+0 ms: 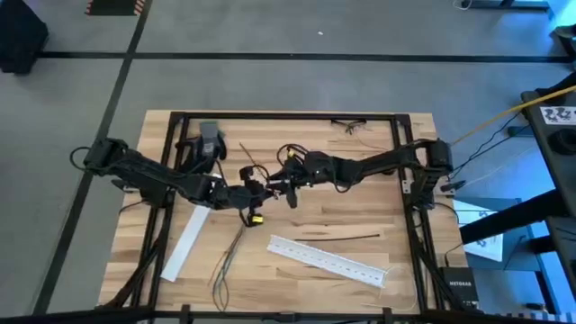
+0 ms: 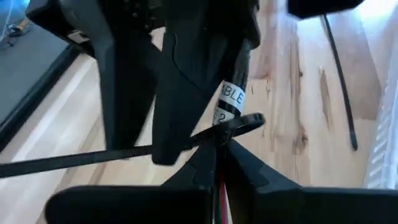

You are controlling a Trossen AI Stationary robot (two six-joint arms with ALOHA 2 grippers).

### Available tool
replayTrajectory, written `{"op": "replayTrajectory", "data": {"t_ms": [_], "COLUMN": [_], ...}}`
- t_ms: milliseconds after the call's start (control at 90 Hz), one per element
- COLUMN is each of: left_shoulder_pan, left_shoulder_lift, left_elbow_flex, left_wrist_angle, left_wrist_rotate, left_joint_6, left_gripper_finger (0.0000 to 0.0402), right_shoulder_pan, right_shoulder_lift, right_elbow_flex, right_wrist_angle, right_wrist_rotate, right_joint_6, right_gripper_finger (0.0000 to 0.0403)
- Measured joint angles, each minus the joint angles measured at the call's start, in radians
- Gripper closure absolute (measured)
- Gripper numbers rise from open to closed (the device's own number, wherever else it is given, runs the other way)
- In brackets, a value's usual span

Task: Ziptie cables
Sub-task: Wrap the cables together using the top zip tie

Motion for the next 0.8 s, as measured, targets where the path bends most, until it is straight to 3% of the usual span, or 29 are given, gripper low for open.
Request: {"op": "replayTrajectory", "data": {"t_ms": [267, 444, 667, 800], "left_shoulder_pan": [0.0, 0.0, 0.0, 0.0], "left_shoulder_lift": [0.0, 0.0, 0.0, 0.0], "left_elbow_flex": [0.0, 0.0, 0.0, 0.0], "left_wrist_angle": [-0.012, -0.007, -0.006, -0.007], "left_wrist_rotate": [0.003, 0.005, 0.006, 0.008], "left_joint_6": [0.01, 0.004, -0.022, -0.041], "left_gripper_finger": [0.0391, 0.0391, 0.0391, 0.0391], "right_shoulder_pan": [-0.037, 0.001, 0.043, 0.05], "right_shoulder_lift": [-0.218, -0.233, -0.144, -0.072], "right_elbow_flex": [0.005, -0.037, -0.153, -0.155], "right_wrist_angle": [-0.396, -0.544, -0.037, 0.133], "right_wrist_rotate": [-0.064, -0.086, -0.031, -0.033], "right_joint_6": [-0.167, -0.222, -0.193, -0.185], "right_gripper_finger": [0.0238, 0.0238, 0.0237, 0.0237]}}
